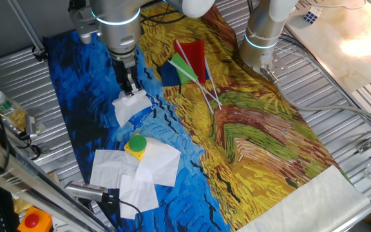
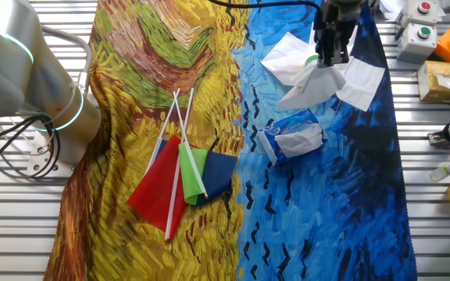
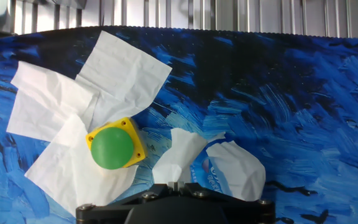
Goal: Pull out a napkin
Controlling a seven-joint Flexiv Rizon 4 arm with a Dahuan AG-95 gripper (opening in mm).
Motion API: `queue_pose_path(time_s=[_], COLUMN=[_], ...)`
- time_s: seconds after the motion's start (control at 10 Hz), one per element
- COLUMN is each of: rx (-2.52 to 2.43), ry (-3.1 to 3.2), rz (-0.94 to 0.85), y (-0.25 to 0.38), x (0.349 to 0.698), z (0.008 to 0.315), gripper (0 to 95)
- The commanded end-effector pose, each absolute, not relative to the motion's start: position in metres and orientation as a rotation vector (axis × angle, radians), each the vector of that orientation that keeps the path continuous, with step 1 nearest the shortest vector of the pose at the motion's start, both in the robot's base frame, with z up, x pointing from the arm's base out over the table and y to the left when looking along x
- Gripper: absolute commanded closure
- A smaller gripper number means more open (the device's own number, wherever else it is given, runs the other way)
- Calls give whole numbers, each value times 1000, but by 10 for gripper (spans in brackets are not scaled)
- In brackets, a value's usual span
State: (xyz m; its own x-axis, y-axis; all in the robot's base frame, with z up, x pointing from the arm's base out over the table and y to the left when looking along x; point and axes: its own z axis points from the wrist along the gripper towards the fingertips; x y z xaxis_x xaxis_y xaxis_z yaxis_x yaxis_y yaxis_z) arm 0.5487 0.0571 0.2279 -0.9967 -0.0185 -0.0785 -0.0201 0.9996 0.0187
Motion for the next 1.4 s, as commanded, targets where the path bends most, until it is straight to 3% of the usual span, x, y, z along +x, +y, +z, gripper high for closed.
queue_pose_path(time_s=[0.1, 0.9, 1.4], rx=[-30, 1, -232], ry=[3064, 3059, 3074], rz=[30, 13, 11], y=[57, 57, 57], x=[549, 549, 549], z=[228, 228, 228], gripper=[950, 950, 950])
